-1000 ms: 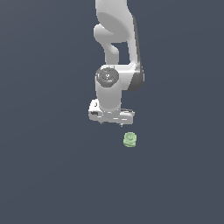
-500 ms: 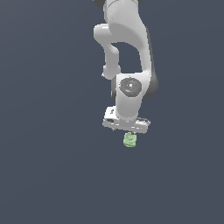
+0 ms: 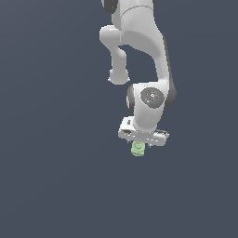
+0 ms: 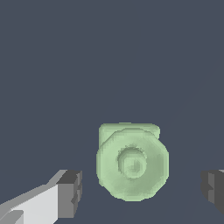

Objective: Pick up the object and move it to a goal position.

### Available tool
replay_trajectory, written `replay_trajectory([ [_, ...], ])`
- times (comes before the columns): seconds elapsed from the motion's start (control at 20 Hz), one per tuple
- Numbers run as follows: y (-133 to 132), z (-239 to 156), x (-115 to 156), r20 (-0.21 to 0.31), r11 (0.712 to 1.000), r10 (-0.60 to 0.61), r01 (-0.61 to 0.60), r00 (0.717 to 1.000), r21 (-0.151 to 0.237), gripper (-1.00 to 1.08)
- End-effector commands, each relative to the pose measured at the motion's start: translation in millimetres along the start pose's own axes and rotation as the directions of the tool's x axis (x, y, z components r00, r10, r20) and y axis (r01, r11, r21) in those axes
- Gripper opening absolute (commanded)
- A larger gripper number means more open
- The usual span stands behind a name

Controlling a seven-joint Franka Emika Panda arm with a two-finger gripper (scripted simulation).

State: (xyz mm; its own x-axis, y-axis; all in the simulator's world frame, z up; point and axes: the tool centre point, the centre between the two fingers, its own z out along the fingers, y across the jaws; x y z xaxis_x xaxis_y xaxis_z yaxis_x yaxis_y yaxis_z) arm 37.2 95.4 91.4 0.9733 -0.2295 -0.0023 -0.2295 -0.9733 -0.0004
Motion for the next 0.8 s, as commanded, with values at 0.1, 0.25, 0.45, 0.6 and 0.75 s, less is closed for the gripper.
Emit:
replay_trajectory([
  [0.1, -1.1, 0.7, 0.1, -0.001, 1.000, 0.001, -0.001, 1.000, 0.000, 1.00],
  [0.25, -1.3, 6.3, 0.0, -0.001, 1.000, 0.001, -0.001, 1.000, 0.000, 1.00],
  [0.45, -1.2, 23.6, -0.2, -0.002, 1.000, 0.002, -0.002, 1.000, 0.000, 1.00],
  [0.6, -1.4, 39.6, -0.7, -0.002, 1.000, 0.003, -0.003, 1.000, 0.000, 1.00],
  [0.75, -1.7, 48.7, -0.5, -0.002, 1.000, 0.003, -0.003, 1.000, 0.000, 1.00],
])
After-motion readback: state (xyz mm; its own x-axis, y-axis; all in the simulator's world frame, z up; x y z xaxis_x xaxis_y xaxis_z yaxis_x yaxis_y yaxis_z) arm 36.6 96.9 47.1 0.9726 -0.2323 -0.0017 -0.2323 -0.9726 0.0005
